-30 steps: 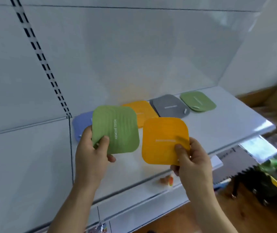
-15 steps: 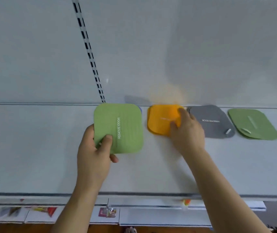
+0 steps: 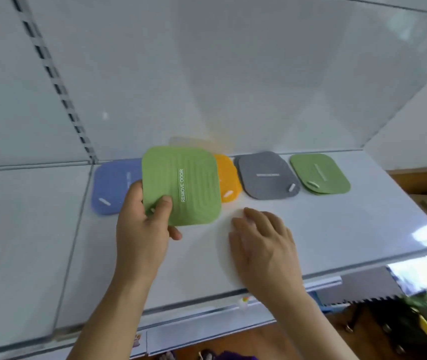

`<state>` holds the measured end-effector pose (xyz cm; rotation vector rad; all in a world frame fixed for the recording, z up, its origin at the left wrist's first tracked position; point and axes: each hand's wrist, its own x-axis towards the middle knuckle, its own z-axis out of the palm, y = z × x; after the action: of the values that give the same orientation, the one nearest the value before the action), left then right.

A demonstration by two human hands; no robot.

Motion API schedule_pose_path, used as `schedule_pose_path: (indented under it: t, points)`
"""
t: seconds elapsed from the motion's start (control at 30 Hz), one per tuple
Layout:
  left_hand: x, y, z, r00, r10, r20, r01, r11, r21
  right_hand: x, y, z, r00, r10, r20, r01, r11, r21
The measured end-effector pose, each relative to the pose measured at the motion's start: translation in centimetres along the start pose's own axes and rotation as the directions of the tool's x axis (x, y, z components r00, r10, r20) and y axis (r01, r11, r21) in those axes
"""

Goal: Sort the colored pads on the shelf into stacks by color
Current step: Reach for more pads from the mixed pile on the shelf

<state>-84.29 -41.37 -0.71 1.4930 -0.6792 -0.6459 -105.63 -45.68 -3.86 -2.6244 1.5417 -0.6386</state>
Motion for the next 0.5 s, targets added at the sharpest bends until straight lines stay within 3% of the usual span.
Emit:
schedule_pose_path:
  t: [0.17, 0.3, 0.5]
  points:
    - [-1.6, 0.9, 5.5, 0.99, 0.004, 0.141, -0.006, 1.0, 0.014, -2.3, 2.7, -1.2, 1.0, 0.008, -0.002, -0.008, 0.995, 0.096]
    - [-2.4, 1.5, 10.8, 0.974, -0.025, 0.227, 0.02, 0.999, 0.027, -3.1, 6.5, -1.7, 0.996, -0.017, -0.088, 0.031, 0.986, 0.165]
    - [-2.6, 1.3, 20.7, 0.976, -0.047, 0.213, 0.035, 0.998, 0.06, -3.0, 15.8, -3.0, 0.986, -0.07, -0.15, 0.106, 0.962, 0.251]
